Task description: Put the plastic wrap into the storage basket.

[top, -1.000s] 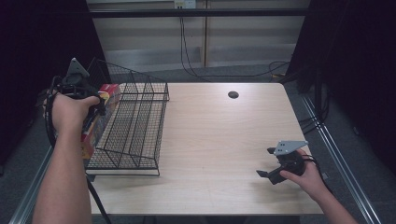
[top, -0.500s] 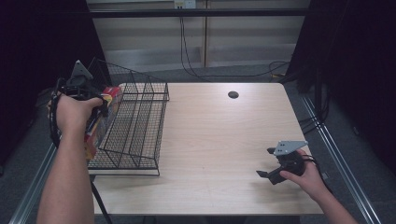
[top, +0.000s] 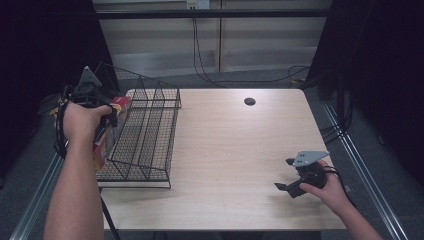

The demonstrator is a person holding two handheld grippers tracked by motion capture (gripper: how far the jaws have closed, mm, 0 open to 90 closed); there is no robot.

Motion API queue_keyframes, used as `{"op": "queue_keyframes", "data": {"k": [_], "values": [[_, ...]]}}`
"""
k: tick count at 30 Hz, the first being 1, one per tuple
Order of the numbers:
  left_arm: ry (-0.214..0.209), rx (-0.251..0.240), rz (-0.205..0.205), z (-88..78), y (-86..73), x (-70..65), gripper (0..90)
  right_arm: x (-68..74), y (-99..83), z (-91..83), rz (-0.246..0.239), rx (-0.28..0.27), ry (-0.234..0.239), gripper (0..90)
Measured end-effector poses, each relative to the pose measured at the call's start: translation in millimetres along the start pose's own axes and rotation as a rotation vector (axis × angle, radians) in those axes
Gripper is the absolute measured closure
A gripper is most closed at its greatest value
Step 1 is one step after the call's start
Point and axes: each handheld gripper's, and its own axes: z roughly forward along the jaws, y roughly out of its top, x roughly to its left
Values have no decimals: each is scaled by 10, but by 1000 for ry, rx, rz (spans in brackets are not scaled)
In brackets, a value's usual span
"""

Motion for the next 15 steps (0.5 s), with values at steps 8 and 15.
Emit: {"op": "queue_keyframes", "data": {"k": [8,15], "values": [[6,10,-17,26,10,-28,428,1,0,2,-1,0,4,40],[21,19,-5,34,18,-39,423,2,0,3,-3,2,2,40]]}}
